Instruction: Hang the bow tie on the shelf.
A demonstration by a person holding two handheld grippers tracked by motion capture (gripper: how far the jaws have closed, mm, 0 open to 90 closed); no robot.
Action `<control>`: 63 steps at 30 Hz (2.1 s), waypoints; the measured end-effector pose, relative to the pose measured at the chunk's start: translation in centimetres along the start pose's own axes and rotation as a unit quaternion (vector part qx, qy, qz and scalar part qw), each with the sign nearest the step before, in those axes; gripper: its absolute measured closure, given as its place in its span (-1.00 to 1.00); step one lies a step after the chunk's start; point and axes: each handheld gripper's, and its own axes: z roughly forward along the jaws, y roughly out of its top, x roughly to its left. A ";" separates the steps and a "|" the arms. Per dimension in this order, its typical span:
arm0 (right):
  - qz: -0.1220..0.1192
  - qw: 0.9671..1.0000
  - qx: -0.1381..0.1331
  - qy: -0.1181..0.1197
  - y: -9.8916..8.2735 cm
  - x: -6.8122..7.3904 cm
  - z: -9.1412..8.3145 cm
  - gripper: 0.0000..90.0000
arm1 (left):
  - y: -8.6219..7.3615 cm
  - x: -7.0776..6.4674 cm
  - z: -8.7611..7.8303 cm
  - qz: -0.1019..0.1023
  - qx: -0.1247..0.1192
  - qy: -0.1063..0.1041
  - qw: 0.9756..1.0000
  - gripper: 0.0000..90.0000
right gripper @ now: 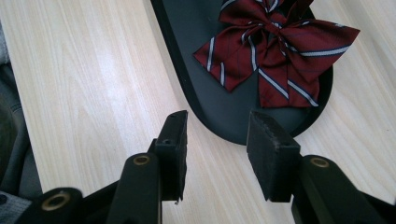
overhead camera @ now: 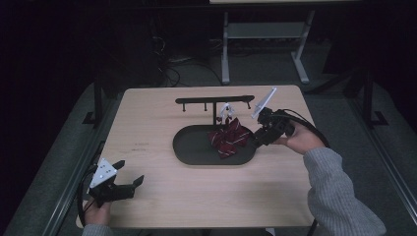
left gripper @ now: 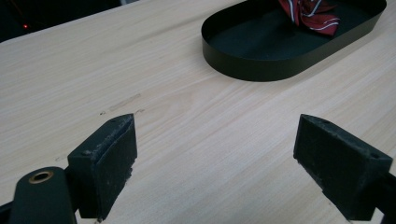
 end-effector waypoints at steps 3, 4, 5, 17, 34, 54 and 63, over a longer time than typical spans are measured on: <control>0.000 1.000 -0.002 -0.001 -0.3 0.1 0.1 0.26 | 0.0 0.0 0.0 0.002 0.001 -0.001 1.000 -0.71; 0.001 1.000 -0.002 -0.001 -0.4 0.1 0.1 0.25 | 0.0 0.0 0.0 0.002 0.001 0.000 1.000 -0.71; 0.002 1.000 -0.002 -0.002 -0.5 0.2 0.1 0.25 | 0.0 0.0 0.0 0.001 0.000 0.000 1.000 -0.71; 0.009 1.000 -0.010 -0.005 -2.0 0.4 0.3 0.21 | 0.0 0.0 0.0 0.002 0.002 0.001 1.000 -0.71; 0.022 1.000 -0.016 -0.004 -4.0 0.8 0.7 0.18 | 0.0 -0.1 0.1 0.002 0.002 0.000 1.000 -0.71; 0.038 0.999 -0.023 -0.005 -6.5 1.5 1.1 0.14 | 0.0 -0.2 0.1 0.004 0.003 -0.001 1.000 -0.71; 0.044 0.999 -0.026 -0.005 -7.6 1.9 1.5 0.12 | 0.0 -0.2 0.1 0.004 0.003 -0.001 1.000 -0.71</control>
